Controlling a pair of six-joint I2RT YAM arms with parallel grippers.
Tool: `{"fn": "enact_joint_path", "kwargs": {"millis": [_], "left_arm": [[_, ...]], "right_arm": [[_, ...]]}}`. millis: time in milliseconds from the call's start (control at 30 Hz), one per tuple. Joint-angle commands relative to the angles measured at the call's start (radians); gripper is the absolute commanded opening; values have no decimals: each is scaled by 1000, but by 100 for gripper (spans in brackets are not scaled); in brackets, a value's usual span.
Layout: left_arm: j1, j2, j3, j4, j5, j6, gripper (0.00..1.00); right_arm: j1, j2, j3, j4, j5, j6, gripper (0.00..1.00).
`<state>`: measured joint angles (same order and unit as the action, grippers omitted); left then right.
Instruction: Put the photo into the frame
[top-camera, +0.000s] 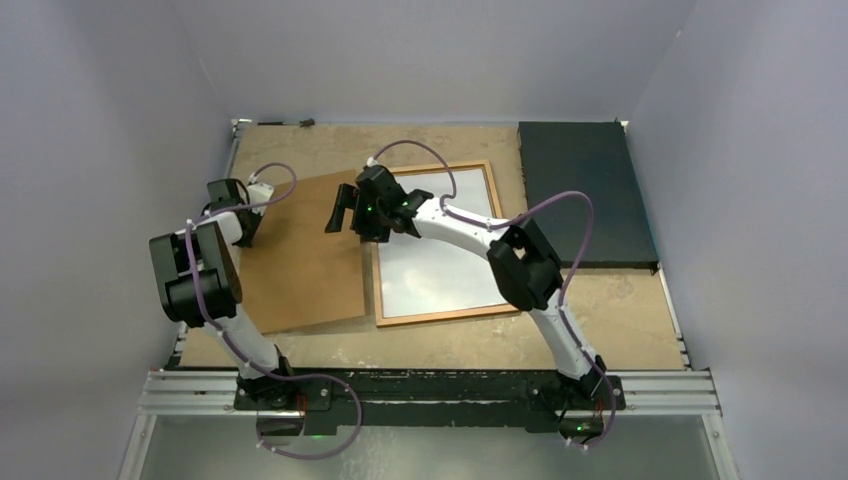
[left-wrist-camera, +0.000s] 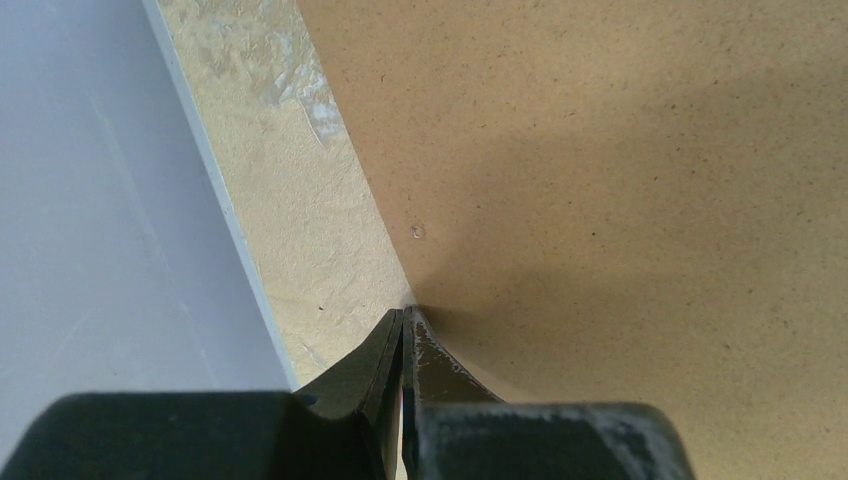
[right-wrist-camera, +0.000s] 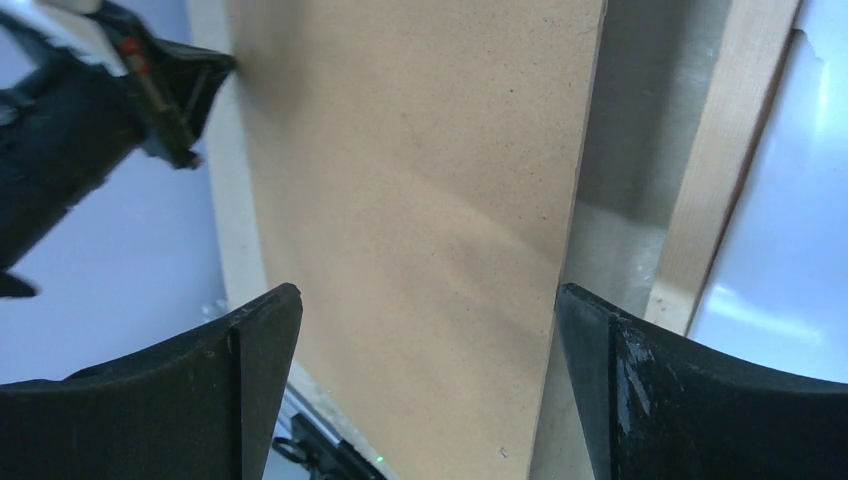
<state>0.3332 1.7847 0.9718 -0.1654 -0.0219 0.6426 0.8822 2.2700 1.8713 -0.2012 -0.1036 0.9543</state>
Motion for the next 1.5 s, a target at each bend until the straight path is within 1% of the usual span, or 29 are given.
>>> {"fn": "enact_joint_path", "kwargs": {"millis": [0, 367, 633, 900, 1333, 1467], "left_arm": [[-67, 90, -70, -252, 218, -84, 0], [-135, 90, -64, -250, 189, -83, 0], [-224, 91, -52, -240, 143, -91, 0], [-297, 106, -33, -238, 131, -121, 0], [-301, 85, -29, -257, 74, -115, 0], [-299, 83, -27, -263, 75, -124, 0]], "right_arm": [[25, -95, -23, 198, -105, 54, 98], [-11, -203, -212, 280, -102, 93, 98], [-44, -254, -307, 313, -100, 108, 98], [-82, -303, -412, 338, -93, 113, 98], [-157, -331, -585, 351, -106, 70, 97], [-163, -344, -604, 361, -113, 57, 96]]}}
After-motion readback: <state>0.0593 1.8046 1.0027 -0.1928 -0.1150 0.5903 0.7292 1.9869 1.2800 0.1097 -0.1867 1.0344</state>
